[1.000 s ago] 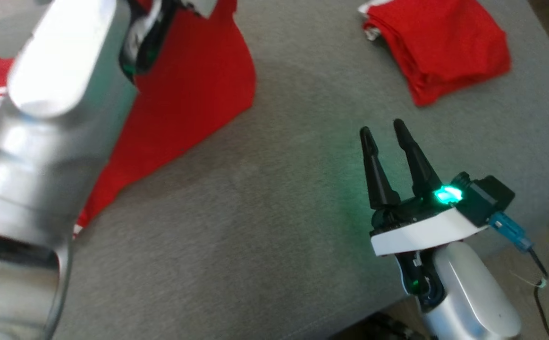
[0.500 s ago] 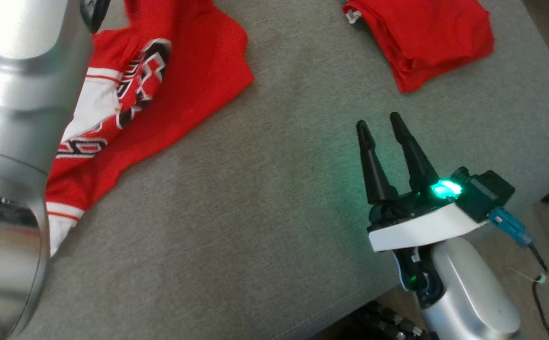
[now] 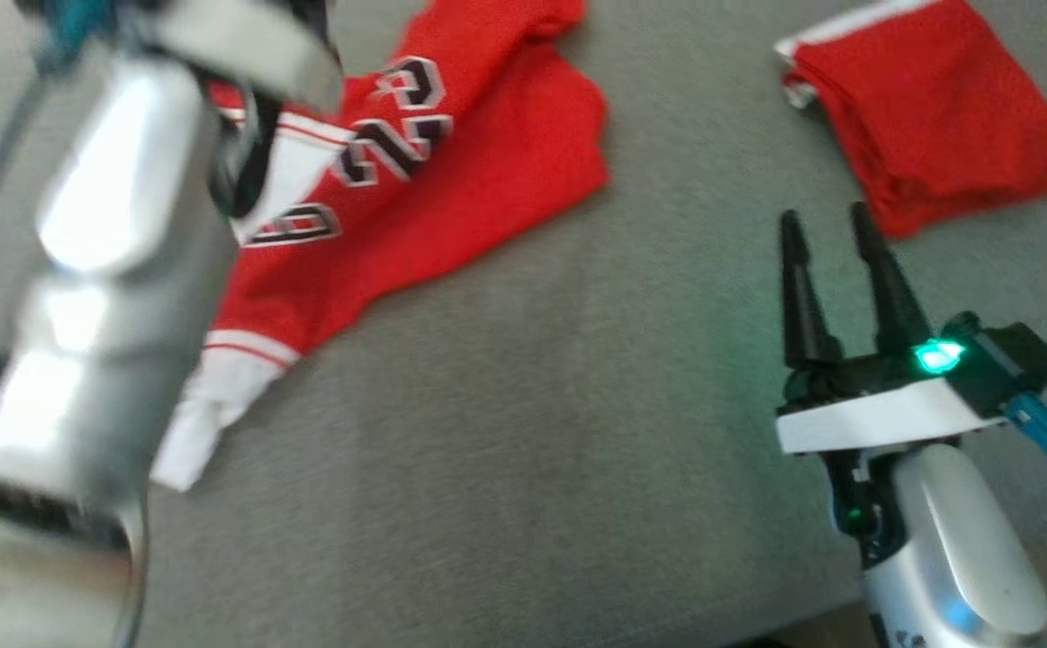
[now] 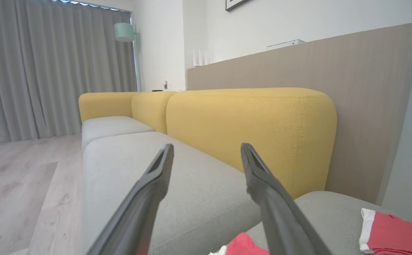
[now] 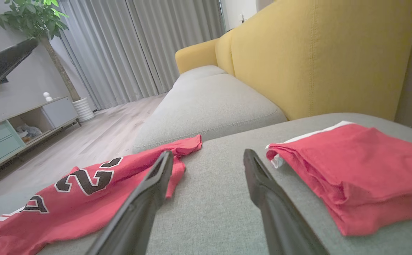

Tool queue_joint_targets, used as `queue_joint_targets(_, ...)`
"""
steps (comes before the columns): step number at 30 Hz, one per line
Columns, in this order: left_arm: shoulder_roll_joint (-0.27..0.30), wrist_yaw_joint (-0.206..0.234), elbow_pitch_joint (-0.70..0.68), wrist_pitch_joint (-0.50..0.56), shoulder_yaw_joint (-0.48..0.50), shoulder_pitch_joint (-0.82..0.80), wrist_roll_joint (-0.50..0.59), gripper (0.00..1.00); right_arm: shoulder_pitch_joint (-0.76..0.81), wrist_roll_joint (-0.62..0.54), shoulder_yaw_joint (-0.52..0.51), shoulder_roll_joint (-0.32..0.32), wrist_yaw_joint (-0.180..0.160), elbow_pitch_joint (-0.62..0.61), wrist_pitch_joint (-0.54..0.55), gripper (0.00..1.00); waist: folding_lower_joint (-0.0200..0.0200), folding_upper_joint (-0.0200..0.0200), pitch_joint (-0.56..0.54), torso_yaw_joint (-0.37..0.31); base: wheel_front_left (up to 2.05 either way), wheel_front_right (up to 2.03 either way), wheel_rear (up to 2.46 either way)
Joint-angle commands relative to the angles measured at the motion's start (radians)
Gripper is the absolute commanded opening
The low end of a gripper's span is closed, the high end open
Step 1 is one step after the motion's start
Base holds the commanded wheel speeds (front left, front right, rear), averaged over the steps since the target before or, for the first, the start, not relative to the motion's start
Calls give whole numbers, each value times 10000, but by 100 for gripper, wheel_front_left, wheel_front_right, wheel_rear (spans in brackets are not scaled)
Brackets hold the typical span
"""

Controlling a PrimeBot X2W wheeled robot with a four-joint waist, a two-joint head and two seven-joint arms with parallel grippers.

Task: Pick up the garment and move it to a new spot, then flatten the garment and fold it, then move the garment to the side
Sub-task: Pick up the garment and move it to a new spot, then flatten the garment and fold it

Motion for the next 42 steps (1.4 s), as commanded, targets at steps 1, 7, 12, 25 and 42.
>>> queue_joint_targets(1, 409, 101, -701, -60, 423, 276, -125, 100, 171, -210, -11, -16, 23, -284, -109, 100, 1, 0, -758, 921, 0, 0, 0)
queue_joint_targets(7, 591, 635, -2791, -67, 1081, 2882, -380, 100, 518, -738, -679, -16, 23, -383, -109, 100, 1, 0, -1395, 1877, 0, 0, 0)
queue_joint_targets(12, 478, 1218, -4514, -68, 1507, 5631, -403, 100, 901, -1088, -1188, -16, 23, -506, -109, 100, 1, 0, -1774, 2632, 0, 0, 0)
queue_joint_targets(25, -704, 1039, -6024, -69, 2500, 9196, 696, 100, 1449, -1396, -1613, -16, 23, -227, -109, 100, 1, 0, -1842, 3396, 0, 0, 0)
queue_joint_targets(42, -1417, 267, -5529, -70, 2669, 8548, 1365, 100, -2586, -1497, -2827, -16, 23, 5054, 1205, 100, 1, 0, -583, 4282, 0, 0, 0)
